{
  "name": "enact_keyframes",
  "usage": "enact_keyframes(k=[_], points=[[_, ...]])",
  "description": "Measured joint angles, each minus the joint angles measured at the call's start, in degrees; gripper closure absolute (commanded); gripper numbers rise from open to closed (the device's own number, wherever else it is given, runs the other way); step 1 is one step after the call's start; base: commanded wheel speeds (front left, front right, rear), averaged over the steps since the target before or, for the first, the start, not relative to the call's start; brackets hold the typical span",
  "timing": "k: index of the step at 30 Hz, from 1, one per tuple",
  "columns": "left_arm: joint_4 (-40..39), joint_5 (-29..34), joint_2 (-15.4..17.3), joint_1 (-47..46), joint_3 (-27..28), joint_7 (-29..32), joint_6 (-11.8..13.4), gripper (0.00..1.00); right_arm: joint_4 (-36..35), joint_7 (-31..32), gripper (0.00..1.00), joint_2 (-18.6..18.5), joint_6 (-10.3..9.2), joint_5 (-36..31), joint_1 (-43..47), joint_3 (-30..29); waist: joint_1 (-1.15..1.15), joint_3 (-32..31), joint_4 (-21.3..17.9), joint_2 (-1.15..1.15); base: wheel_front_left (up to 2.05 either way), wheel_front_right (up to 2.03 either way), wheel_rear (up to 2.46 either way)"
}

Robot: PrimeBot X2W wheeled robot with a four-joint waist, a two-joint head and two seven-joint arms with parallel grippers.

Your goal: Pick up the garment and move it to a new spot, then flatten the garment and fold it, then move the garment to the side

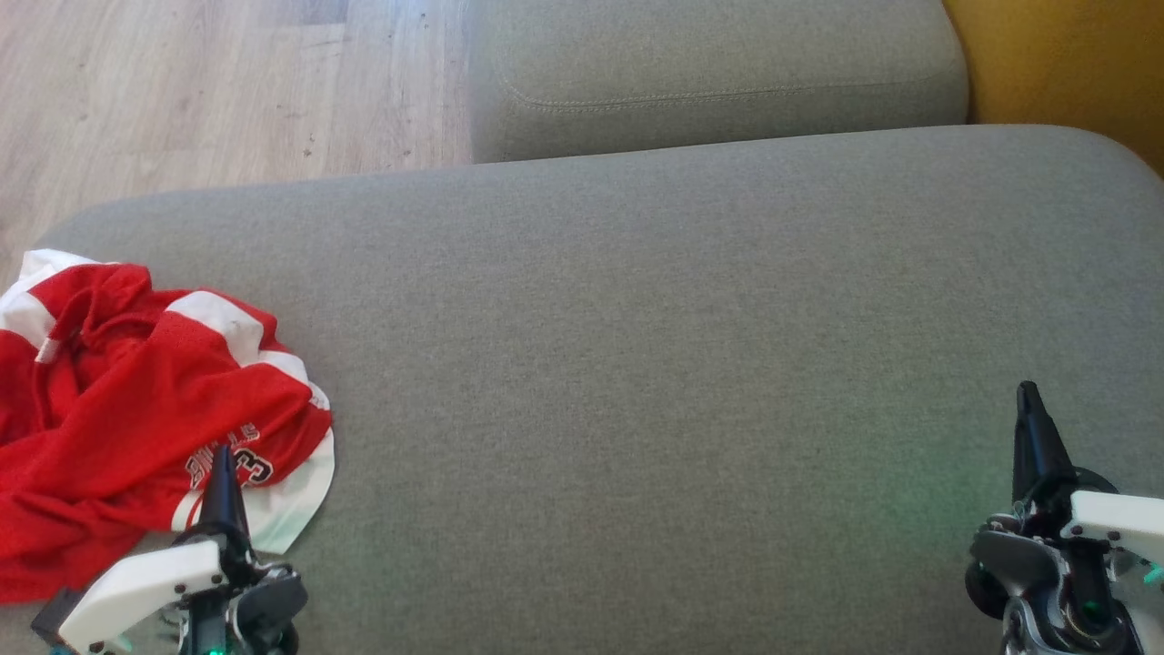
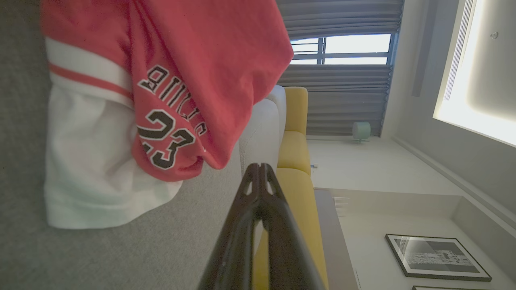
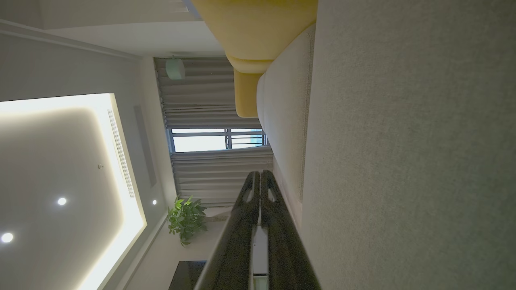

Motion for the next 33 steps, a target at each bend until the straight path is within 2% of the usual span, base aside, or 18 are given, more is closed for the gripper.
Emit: enact_keyframes(k=[5, 6, 12, 16, 33], points=[[0.00, 0.00, 0.00, 0.00, 0.00, 0.00, 0.00, 1.00, 0.00, 0.00, 1.00, 0.00, 0.00, 0.00, 0.00, 0.00, 0.00, 0.00, 0.00, 0.00, 0.00, 0.00, 0.00], [0.24, -0.01, 0.00, 0.03, -0.09, -0.02, 0.03, 0.00, 0.22, 0.00, 0.00, 0.01, 0.00, 0.00, 0.04, 0.01, 0.00, 0.00, 0.00, 0.00, 0.00, 0.00, 0.00], [4.41, -0.01, -0.29, 3.00, -0.51, -0.09, 0.04, 0.00, 4.56, -0.03, 0.00, 0.16, 0.00, 0.00, 3.06, 0.19, 0.00, 0.00, 0.00, 0.00, 0.00, 0.00, 0.00], [4.53, 0.25, -0.41, 4.38, -0.66, -0.63, 0.05, 0.00, 5.02, -0.53, 0.00, 0.18, 0.00, -0.51, 3.94, 1.16, 0.00, -0.27, -0.05, 0.00, 0.00, 0.00, 0.00], [-0.07, 13.69, -0.43, 4.33, -2.50, -3.48, 0.05, 0.00, 2.96, -3.30, 0.00, 0.19, 0.00, -13.65, 3.87, 3.75, 0.00, -1.05, -0.17, 0.00, 0.00, 0.00, 0.00]])
